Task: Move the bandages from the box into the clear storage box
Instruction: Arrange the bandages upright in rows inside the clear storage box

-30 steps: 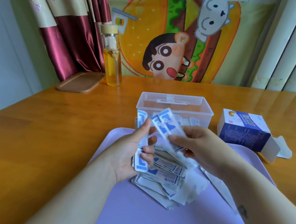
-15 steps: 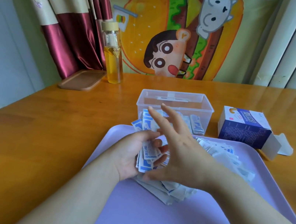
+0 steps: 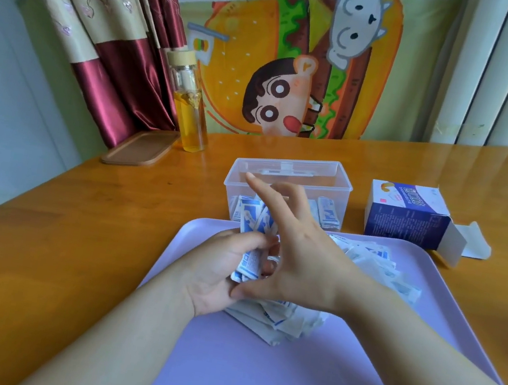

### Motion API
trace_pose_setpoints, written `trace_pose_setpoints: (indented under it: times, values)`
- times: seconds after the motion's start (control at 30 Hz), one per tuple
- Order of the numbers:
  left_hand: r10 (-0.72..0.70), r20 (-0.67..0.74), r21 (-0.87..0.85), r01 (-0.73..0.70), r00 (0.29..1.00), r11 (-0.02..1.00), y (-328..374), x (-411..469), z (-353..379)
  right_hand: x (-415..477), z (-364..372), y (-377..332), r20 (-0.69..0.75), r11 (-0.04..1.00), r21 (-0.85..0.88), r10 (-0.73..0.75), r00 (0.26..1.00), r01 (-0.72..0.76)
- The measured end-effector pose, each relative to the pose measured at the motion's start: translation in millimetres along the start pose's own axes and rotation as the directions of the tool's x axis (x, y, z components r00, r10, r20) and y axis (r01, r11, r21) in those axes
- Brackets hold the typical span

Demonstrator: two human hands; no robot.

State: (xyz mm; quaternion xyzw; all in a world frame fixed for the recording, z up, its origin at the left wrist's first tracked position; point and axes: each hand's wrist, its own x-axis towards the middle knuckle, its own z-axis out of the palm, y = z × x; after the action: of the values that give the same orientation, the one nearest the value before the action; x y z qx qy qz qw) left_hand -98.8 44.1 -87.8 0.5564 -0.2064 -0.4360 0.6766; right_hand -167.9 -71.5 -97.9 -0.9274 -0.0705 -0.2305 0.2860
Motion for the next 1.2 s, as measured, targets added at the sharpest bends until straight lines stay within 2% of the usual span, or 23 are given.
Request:
trace_pose_setpoints:
  times: [0.2,0.33,0.6,0.83,0.93,1.0,1.1,1.2]
  values:
    - [-0.025,-0.092,0.035,0.028,0.995,0.999,1,2,-2,0,1,-1,0.048,0.993,-0.115,-0.012,0.999,0.017]
    - [-0.015,-0.057,-0.038,0.013,0.998,0.999,1,0,-3,0,2,0,0.039,0.999,-0.039,0.035,0.999,-0.034]
    - [0.028,-0.045,0.064,-0.025,0.999,0.998,2,-3,0,-2,6,-1,0.092,0.996,-0.034,0.082,0.992,-0.079]
    - [0.013,0.020,0.166,-0.016,1.000,0.986,3,-6,-6,1,4,-1,0.014,1.000,-0.014,0.001,1.000,-0.001]
    - [0.014,-0.007,0.185,-0.013,1.000,0.983,3,-8,-5,1,5,0,0.016,1.000,-0.017,0.001,1.000,-0.001]
    - [0.020,-0.039,0.221,-0.011,0.999,0.975,4,-8,-5,0,4,-3,-0.001,0.999,0.035,-0.001,1.000,0.001]
    - [-0.017,-0.024,0.228,0.022,1.000,0.973,8,-7,-13,1,-3,-7,-0.046,0.968,0.243,0.085,0.995,-0.071]
    - [-0.097,0.048,0.249,0.082,0.994,0.965,15,-7,-21,5,-8,0,-0.015,0.844,0.495,0.248,0.969,-0.208]
